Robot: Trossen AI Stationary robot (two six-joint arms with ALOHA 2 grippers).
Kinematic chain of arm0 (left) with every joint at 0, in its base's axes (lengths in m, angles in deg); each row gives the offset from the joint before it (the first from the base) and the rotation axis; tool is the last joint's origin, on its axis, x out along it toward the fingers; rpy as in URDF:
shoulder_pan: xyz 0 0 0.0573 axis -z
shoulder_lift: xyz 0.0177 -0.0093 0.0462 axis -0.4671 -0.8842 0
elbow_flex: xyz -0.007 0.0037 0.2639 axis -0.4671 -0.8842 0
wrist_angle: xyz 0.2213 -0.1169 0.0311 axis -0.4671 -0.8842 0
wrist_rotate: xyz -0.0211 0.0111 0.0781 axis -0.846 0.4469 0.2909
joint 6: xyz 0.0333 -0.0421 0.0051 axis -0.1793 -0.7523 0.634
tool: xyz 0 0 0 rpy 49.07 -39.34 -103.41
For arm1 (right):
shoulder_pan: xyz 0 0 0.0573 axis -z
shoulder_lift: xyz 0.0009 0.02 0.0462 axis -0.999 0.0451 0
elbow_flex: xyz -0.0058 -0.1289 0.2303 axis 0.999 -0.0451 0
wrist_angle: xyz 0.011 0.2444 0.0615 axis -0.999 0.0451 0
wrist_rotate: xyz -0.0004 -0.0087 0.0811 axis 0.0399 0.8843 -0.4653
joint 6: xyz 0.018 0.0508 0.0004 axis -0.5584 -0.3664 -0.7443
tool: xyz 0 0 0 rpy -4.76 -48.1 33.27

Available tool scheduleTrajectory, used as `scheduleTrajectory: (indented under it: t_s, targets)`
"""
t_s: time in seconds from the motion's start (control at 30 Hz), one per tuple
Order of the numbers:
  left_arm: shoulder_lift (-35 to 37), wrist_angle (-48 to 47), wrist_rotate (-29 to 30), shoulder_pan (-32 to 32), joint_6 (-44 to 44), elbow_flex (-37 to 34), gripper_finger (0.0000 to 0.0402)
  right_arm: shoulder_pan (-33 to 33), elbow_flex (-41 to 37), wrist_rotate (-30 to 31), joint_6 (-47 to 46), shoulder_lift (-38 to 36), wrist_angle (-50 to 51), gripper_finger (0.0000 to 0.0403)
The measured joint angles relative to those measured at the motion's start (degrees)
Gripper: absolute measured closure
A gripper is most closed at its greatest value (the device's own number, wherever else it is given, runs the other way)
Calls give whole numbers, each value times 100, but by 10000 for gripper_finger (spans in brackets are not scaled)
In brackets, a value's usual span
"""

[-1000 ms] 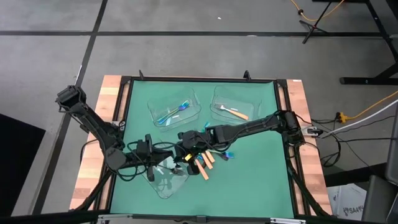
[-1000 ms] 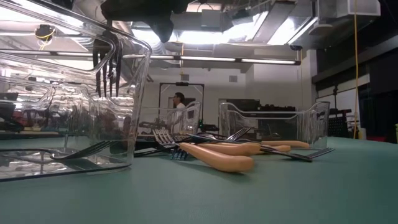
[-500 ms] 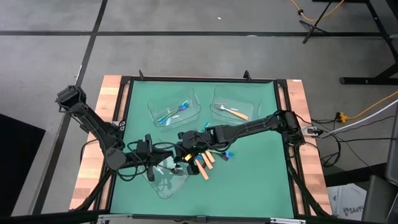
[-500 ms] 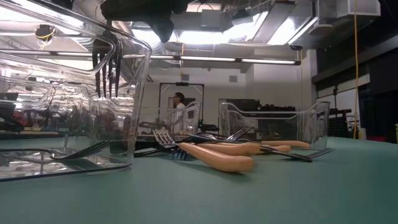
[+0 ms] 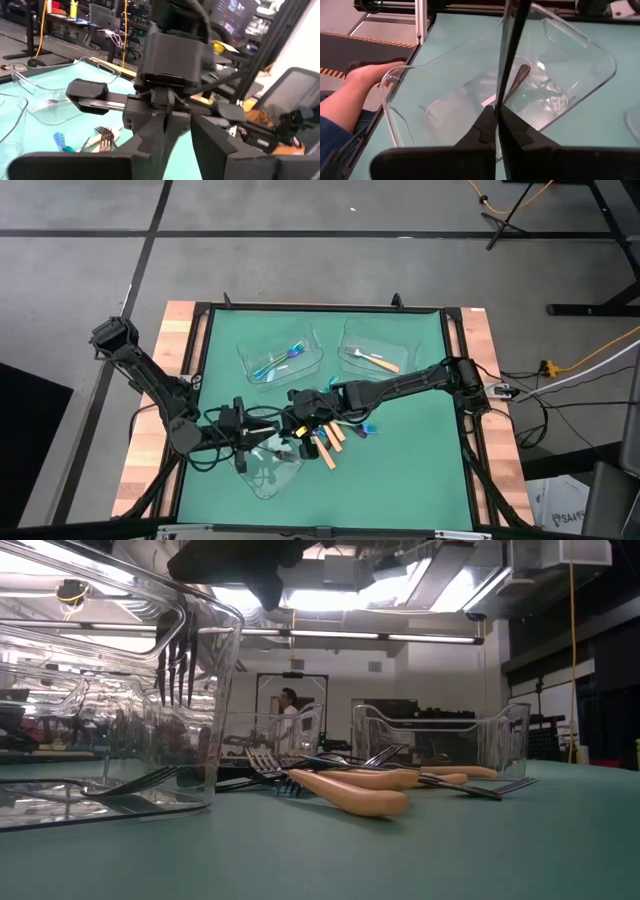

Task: Sort silverware by color (type)
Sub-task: Put the black fork into the bottom transparent bin

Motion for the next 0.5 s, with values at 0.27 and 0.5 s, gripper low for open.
scheduleTrajectory:
  t_s: [0.27, 0.5]
  targets:
    - [713, -422, 162, 452, 51, 0, 302, 0, 0, -40, -393, -2, 228, 403]
    - [1596, -1620, 528, 562, 46, 0, 302, 0, 0, -54, -695, -2, 258, 403]
